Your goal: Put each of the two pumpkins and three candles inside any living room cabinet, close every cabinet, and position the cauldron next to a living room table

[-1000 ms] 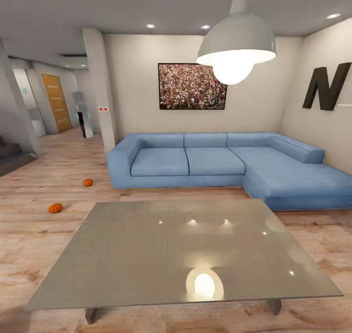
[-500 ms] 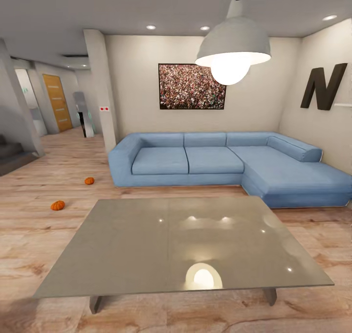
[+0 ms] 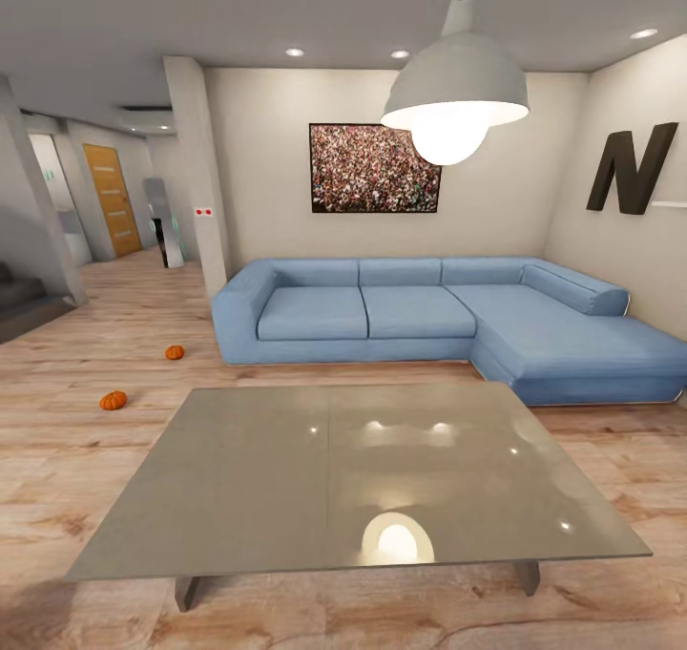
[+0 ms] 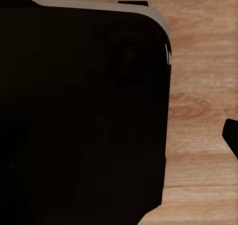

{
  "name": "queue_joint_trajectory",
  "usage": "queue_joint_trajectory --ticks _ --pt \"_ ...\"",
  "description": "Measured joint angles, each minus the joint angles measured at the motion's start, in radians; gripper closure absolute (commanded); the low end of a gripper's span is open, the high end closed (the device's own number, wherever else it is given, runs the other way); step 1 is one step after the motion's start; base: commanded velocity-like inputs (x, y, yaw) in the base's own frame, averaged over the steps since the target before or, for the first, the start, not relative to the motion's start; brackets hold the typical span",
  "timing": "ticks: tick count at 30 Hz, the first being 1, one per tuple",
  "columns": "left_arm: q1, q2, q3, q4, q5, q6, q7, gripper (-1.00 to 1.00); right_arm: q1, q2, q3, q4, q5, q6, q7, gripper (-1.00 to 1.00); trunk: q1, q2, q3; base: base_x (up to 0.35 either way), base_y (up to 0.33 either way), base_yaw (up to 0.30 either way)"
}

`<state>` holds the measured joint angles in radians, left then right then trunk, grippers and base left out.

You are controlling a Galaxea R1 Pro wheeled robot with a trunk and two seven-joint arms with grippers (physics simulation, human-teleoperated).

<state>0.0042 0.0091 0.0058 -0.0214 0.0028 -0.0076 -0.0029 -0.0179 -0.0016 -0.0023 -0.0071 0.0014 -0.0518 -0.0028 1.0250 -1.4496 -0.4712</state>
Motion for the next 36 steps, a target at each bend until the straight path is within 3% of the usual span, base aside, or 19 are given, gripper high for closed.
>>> queue_joint_trajectory --ticks 13,27,36 --pt "0.0 -0.002 -0.005 0.0 -0.002 0.0 0.0 -1.0 0.0 0.007 0.0 0.0 0.0 0.0 0.001 -1.0 0.0 0.0 0.0 0.0 -0.044 0.021" --pt "0.0 -0.003 -0.007 0.0 -0.007 -0.001 0.001 -1.0 0.0 0.009 0.0 0.0 0.0 0.0 0.001 -1.0 0.0 0.0 0.0 0.0 -0.28 0.264" --pt "0.0 -0.002 -0.006 0.0 -0.007 -0.016 0.001 -1.0 0.0 0.009 0.001 0.0 0.0 0.0 0.001 -1.0 0.0 0.0 0.0 0.0 -0.06 0.291"
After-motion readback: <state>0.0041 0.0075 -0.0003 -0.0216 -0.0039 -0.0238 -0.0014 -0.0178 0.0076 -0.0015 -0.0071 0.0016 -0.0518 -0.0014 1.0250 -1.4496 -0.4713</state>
